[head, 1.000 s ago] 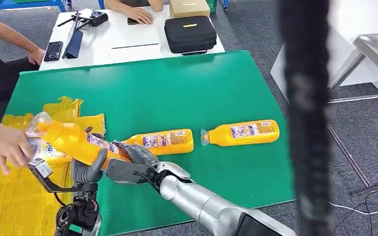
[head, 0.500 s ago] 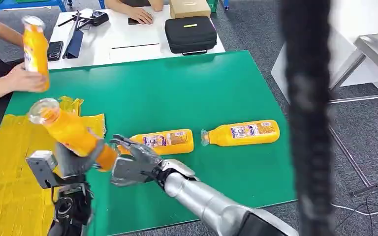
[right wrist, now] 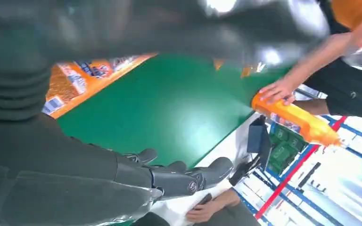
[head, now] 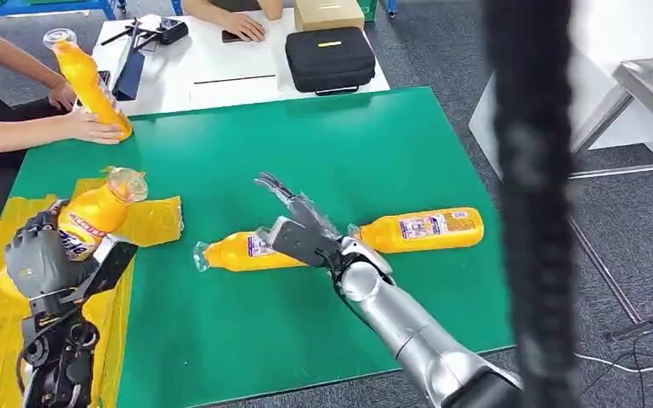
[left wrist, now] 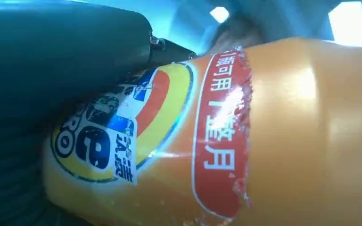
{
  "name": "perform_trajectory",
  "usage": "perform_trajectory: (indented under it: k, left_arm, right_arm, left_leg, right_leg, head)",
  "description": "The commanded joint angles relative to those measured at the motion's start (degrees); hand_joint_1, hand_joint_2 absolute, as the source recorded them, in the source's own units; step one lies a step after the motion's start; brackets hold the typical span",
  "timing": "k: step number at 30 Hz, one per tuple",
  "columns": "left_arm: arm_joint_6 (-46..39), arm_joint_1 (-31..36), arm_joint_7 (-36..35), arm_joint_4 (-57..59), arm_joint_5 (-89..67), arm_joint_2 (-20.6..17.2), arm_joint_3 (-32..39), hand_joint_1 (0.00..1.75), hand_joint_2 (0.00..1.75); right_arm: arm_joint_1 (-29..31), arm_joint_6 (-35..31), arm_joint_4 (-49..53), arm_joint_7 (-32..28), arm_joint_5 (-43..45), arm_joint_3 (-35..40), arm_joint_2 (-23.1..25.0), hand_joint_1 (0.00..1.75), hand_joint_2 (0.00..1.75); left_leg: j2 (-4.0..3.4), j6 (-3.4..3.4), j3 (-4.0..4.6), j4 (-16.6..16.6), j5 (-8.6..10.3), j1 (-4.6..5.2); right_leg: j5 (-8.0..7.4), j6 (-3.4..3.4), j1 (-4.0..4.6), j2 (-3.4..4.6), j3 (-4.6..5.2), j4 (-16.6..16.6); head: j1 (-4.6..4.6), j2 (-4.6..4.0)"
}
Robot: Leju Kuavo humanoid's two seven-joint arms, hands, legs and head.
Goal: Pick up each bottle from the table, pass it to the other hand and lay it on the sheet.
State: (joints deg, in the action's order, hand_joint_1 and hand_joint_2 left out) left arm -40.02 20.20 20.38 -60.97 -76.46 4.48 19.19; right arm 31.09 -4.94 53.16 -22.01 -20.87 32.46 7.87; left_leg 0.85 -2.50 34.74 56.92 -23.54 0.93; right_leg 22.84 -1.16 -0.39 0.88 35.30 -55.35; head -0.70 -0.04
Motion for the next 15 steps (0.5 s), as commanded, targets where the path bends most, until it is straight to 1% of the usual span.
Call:
perform_trajectory:
  k: [1, 2, 3, 4, 5, 7, 8, 15]
  left_arm:
    - [7.1, 14.6, -16.7, 38.0, -2.3, -7.2, -5.6, 0.0, 1.75]
    - [9.0, 15.4, -19.0, 39.5, -3.1, -7.7, -6.4, 0.0, 1.75]
    - [9.1, 15.6, -19.1, 39.6, -3.1, -7.9, -6.4, 0.0, 1.75]
    - [10.4, 16.0, -19.2, 40.4, -1.6, -7.9, -5.6, 0.0, 1.75]
    - [11.1, 16.3, -19.8, 40.9, -1.9, -8.2, -6.0, 0.0, 1.75]
    - [11.9, 16.4, -19.0, 41.2, -1.2, -8.3, -5.9, 0.0, 1.75]
    - [12.6, 16.4, -19.1, 41.4, -0.6, -8.4, -5.6, 0.0, 1.75]
    - [12.6, 16.4, -19.1, 41.4, -0.6, -8.4, -5.6, 0.0, 1.75]
  right_arm:
    - [6.1, 2.3, -6.4, 1.7, -1.5, 2.3, -1.8, 0.0, 0.0]
    - [7.2, 2.8, -7.6, 2.4, -2.5, 3.2, -1.6, 0.0, 0.0]
    - [7.3, 2.9, -7.8, 2.4, -2.5, 3.2, -1.5, 0.0, 0.0]
    - [7.8, 2.8, -8.8, 3.1, -3.2, 3.7, -1.3, 0.0, 1.75]
    - [8.4, 2.5, -9.8, 4.0, -4.9, 4.8, -1.2, 0.0, 1.75]
    - [8.7, 2.2, -10.6, 4.9, -6.2, 5.7, -0.9, 0.0, 1.75]
    - [8.9, 1.7, -11.2, 5.6, -7.3, 6.3, -0.8, 0.0, 1.75]
    - [8.9, 1.7, -11.2, 5.6, -7.3, 6.3, -0.8, 0.0, 1.75]
  left_leg:
    - [0.13, 0.14, -0.08, 0.0, 0.04, -0.03]
    - [0.08, 0.21, -0.14, 0.1, -0.01, -0.07]
    - [-0.01, 0.19, -0.12, 0.1, -0.02, -0.06]
    - [-0.04, 0.24, -0.16, 0.1, -0.05, -0.09]
    - [-0.11, 0.34, -0.28, 0.2, -0.14, -0.16]
    - [-0.17, 0.21, -0.15, 0.0, 0.0, -0.08]
    - [-0.21, 0.27, -0.25, 0.0, -0.06, -0.11]
    - [-0.21, 0.27, -0.26, 0.0, -0.07, -0.09]
  right_leg:
    - [0.03, 0.03, 0.02, -0.21, -0.13, 0.0]
    - [0.05, 0.04, 0.05, -0.2, -0.19, -0.1]
    - [0.05, 0.03, 0.03, -0.13, -0.14, -0.1]
    - [0.06, 0.04, 0.07, -0.13, -0.19, -0.1]
    - [0.14, 0.06, 0.13, -0.12, -0.33, -0.2]
    - [0.01, 0.03, 0.04, 0.03, -0.15, -0.1]
    - [0.07, 0.04, 0.07, 0.03, -0.26, -0.1]
    - [0.09, 0.04, 0.05, 0.03, -0.26, -0.1]
  head:
    - [0.02, 0.0]
    - [0.0, 0.0]
    - [0.0, 0.0]
    - [0.02, 0.0]
    - [0.0, 0.0]
    - [0.02, 0.0]
    - [0.0, 0.0]
    - [0.0, 0.0]
